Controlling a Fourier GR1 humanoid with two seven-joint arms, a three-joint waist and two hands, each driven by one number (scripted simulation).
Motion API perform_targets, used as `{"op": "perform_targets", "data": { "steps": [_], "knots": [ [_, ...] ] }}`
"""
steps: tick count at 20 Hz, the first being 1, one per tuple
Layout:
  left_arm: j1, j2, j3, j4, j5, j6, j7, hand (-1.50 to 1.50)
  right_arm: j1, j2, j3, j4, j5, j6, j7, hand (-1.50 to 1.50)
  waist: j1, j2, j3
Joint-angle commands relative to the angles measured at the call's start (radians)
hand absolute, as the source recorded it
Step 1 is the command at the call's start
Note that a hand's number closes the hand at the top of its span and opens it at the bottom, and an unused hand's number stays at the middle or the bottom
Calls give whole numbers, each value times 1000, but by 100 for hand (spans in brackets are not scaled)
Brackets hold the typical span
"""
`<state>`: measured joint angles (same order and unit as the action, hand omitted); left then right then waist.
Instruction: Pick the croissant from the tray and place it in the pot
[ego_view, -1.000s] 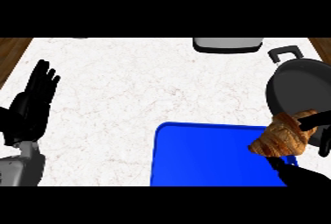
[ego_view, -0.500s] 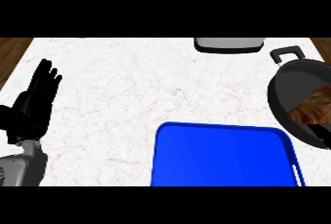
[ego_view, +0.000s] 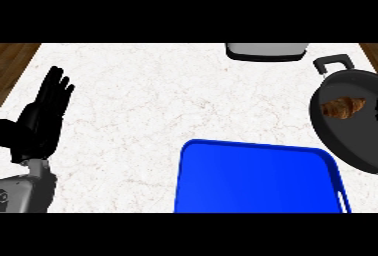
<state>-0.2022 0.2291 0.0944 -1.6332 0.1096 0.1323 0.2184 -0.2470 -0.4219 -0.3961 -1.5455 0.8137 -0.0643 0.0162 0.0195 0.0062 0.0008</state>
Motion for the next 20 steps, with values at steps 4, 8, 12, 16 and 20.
{"op": "perform_targets", "data": {
  "steps": [4,8,12,16,20],
  "knots": [
    [-42,9,17,-23,6,4,59,0,-183,-52,-17,466,7,-111,-157,150,0,-1,0],
    [-33,-15,2,-3,-14,15,24,0,-241,-66,-71,657,-69,-51,-168,-150,5,2,1],
    [-4,-8,-5,-28,-15,-1,32,0,-302,-49,-66,794,-135,18,-282,-150,14,2,2],
    [-7,-6,19,10,-5,-8,-2,0,-323,-56,-159,835,-288,109,-415,-150,1,0,2],
    [10,-18,-1,-30,-26,14,28,0,-338,-31,-254,848,-419,134,-487,-150,-6,-4,2]
  ]
}}
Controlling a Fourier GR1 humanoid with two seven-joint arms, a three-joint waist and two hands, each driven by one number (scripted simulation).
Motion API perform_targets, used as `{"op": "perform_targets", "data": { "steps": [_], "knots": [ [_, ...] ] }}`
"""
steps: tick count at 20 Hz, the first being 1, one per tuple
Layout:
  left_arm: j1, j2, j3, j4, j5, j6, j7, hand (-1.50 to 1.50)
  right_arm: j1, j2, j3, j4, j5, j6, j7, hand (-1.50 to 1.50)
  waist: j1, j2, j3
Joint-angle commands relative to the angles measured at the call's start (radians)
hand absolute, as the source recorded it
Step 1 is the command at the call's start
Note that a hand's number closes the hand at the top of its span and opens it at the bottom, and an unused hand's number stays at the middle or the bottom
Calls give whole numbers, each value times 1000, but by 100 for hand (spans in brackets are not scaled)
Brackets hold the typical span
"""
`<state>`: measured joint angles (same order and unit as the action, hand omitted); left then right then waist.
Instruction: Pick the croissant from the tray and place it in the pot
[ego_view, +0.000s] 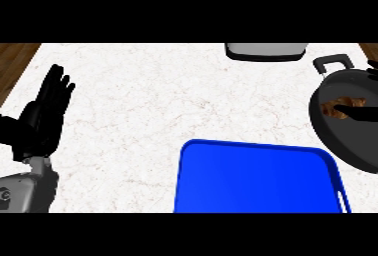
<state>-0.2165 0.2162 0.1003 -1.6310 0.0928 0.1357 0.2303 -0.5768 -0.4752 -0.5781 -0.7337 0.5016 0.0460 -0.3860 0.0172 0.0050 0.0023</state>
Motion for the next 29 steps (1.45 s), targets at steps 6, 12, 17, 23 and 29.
{"op": "perform_targets", "data": {
  "steps": [6,12,17,23,29],
  "knots": [
    [40,12,26,-6,-5,-7,-23,0,-27,-148,-187,177,-243,190,-104,-150,-5,-1,-1],
    [-46,14,44,56,15,-23,-16,0,11,-315,-210,315,-285,320,-167,-150,-7,2,-1],
    [-20,-7,10,22,-8,-19,-6,0,19,-437,-211,419,-292,405,-217,-150,3,4,1],
    [-10,-14,7,-11,-15,-5,25,0,108,-520,-213,471,-302,503,-314,-150,3,5,3],
    [-9,28,57,-21,41,-61,34,0,132,-517,-189,495,-301,496,-342,-150,5,3,2]
  ]
}}
